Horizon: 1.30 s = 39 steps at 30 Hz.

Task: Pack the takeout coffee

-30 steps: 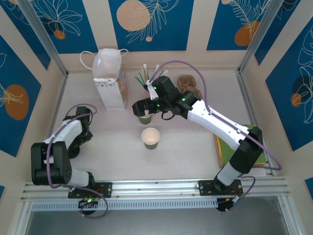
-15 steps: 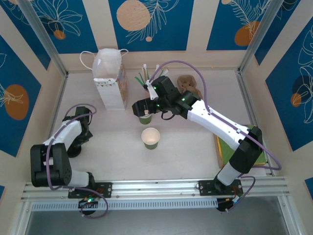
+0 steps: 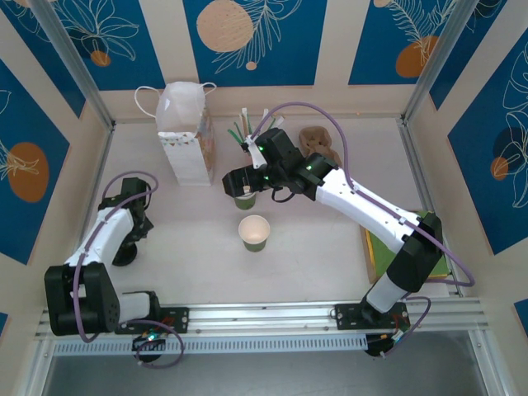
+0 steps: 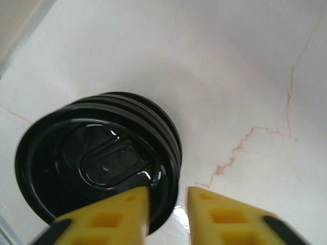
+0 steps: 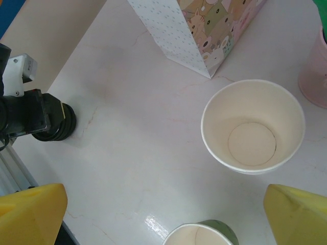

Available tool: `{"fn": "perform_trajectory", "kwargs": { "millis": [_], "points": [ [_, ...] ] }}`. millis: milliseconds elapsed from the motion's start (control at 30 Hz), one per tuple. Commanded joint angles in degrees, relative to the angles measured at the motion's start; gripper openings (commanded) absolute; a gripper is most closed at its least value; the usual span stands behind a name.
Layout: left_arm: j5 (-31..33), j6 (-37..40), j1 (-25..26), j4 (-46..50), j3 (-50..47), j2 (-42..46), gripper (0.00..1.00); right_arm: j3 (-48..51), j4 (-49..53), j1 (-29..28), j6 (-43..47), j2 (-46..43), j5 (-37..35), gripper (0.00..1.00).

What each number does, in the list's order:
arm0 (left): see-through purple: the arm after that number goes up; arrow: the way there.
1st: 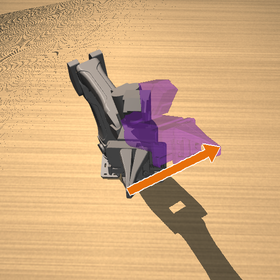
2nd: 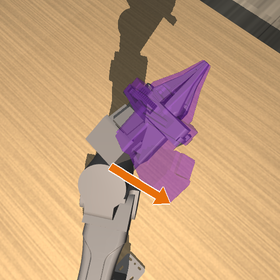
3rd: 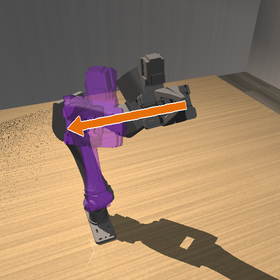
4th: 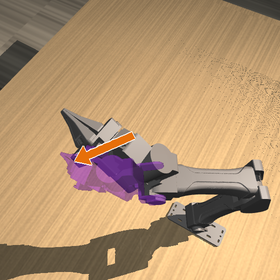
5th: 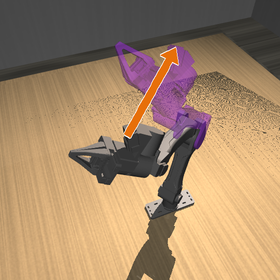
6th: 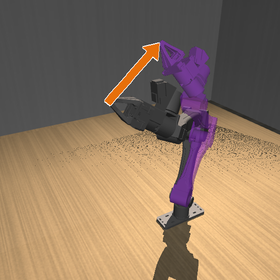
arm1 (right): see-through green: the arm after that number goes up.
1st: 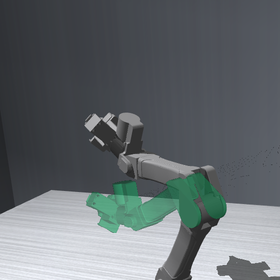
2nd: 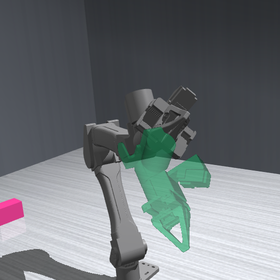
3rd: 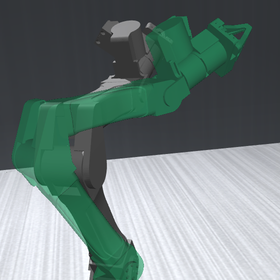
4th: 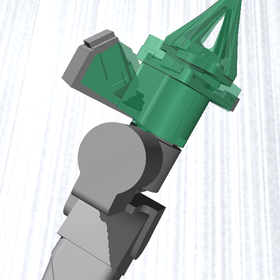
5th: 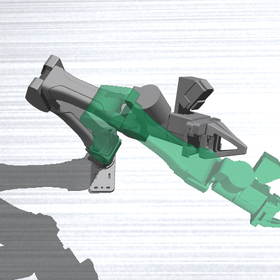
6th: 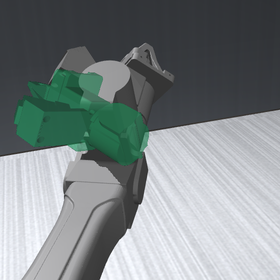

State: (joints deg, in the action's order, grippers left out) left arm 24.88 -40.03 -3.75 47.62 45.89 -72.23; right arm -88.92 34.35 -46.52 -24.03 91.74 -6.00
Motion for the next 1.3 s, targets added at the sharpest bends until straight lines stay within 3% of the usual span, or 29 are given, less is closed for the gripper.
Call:
{"fn": "perform_trajectory", "kwargs": {
  "millis": [0, 500, 633, 767, 1000, 1267],
  "points": [
    [0.4, 0.6, -0.7, 1.0, 0.0, -1.4, 0.34, -1.8, 1.0, -0.6, 0.2, 0.5, 0.9, 0.99],
    [0.3, 0.7, -0.8, -4.3, -1.3, -9.6, 0.38, -2.1, 2.5, -0.9, 0.4, -0.2, -0.5, 0.99],
    [0.3, 0.7, -0.8, -5.1, -1.8, -10.0, 0.31, -2.5, 2.8, -0.9, 0.4, 0.1, -0.7, 0.99],
    [0.4, 0.6, -0.8, -4.6, -1.5, -10.2, 0.15, -2.6, 2.9, -1.1, 0.3, 0.3, -0.7, 0.99],
    [-0.1, 1.0, -0.5, -2.5, -0.3, -7.6, 0.09, -2.5, 2.7, -1.1, 0.3, 0.4, -0.7, 0.99],
    [1.0, 0.8, 0.1, 1.4, 2.0, -3.6, 0.08, -2.5, 2.1, -1.1, 0.4, 1.0, -0.3, 0.99]
  ]
}}
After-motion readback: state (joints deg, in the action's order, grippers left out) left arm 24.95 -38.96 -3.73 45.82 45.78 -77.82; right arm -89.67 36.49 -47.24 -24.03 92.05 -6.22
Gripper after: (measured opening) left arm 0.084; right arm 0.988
